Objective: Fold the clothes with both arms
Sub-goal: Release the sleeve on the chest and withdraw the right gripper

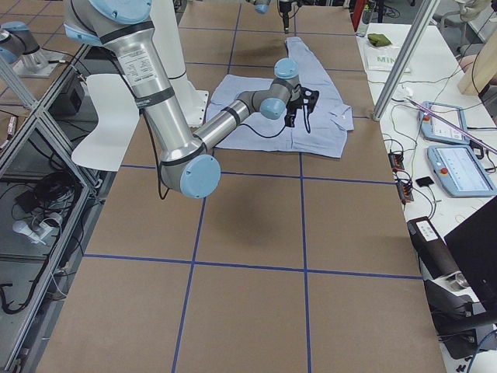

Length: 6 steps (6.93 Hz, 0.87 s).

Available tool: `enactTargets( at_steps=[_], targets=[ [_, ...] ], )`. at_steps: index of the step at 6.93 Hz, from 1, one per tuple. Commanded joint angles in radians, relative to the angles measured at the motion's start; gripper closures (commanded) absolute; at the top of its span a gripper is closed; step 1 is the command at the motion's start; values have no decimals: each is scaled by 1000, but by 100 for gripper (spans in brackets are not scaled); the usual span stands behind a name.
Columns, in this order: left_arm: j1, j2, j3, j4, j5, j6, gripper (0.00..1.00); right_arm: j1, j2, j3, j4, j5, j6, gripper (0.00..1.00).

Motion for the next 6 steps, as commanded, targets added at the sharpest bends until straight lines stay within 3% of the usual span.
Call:
enactTargets(
  at_steps=[1,2,3,5,6],
  targets=[
    [23,-36,36,-5,0,-26,23,4,-59,34,4,-6,-15,0],
    [28,-64,70,-5,0,-26,26,5,-65,39,4,-6,-15,0],
    [29,-69,81,-6,0,-26,36,8,-74,39,4,-7,-15,0],
    [29,-69,84,-6,20,-24,74,8,-80,48,2,-20,-15,0],
    [29,-69,80,-6,31,-24,100,10,-86,53,2,-20,-15,0]
  ],
)
